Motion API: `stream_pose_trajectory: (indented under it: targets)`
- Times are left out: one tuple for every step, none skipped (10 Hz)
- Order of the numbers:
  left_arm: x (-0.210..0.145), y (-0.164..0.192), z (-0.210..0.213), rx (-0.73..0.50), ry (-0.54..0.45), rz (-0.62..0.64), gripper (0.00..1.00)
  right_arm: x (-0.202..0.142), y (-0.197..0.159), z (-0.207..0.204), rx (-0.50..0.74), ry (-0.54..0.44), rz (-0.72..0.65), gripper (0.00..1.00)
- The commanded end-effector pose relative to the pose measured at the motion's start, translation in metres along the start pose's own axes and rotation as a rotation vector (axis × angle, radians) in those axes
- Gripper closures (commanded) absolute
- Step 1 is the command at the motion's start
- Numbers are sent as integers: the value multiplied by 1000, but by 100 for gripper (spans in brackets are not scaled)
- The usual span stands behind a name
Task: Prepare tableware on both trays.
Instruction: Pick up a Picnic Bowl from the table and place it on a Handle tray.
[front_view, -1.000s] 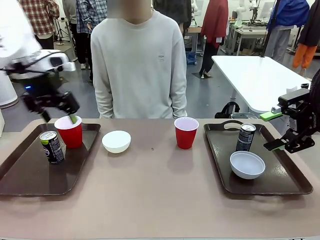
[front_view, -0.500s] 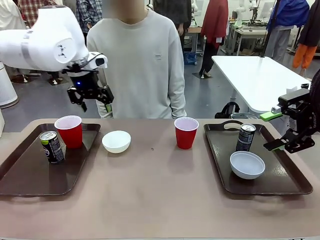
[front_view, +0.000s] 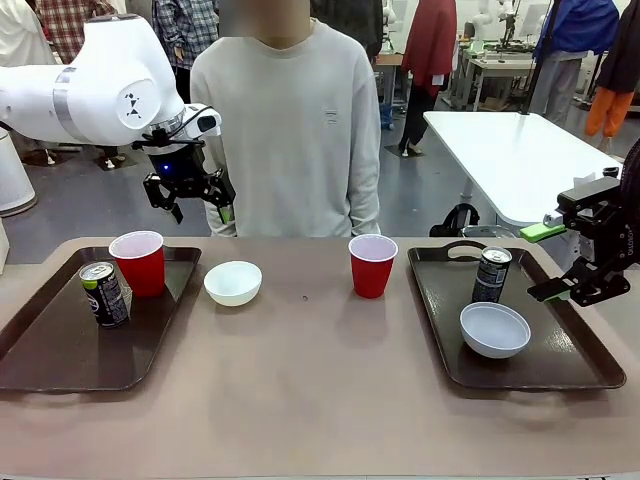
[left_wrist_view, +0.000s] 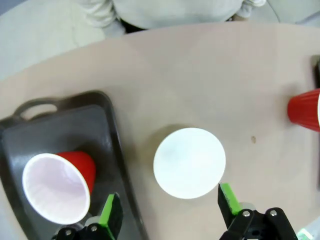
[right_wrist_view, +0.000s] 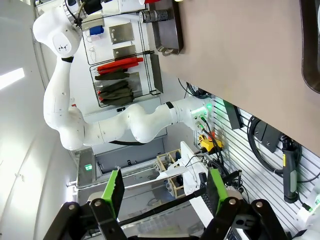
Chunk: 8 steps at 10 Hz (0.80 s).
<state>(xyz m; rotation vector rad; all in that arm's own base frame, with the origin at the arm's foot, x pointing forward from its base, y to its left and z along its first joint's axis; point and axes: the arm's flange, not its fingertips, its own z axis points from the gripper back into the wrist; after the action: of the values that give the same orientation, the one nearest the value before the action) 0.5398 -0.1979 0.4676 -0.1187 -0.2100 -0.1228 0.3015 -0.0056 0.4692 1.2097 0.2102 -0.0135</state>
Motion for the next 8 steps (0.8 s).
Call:
stream_pose_trajectory:
  targets:
    - [0,-3,0,-2,-2,-4,0,0,0,-2,26,2,18,13]
    - [3,-5,-23,11,59,13,0,0,0,-2,26,2,18,13]
    - [1,-9,-36,37,81,5,0,0,0,-2,26,2,18,13]
    - [-4,-13,-43,43,92,4,0,0,0,-2,26,2,18,13]
    - [-7,-13,-52,65,85,-15,0,0,0,-2,26,2,18,13]
    - [-11,-12,-58,53,93,-5,0,0,0,-2,26,2,18,13]
    - [-13,-12,-65,53,97,-3,0,0,0,-2,26,2,18,13]
    - [-15,-13,-71,59,100,4,0,0,0,-2,26,2,18,13]
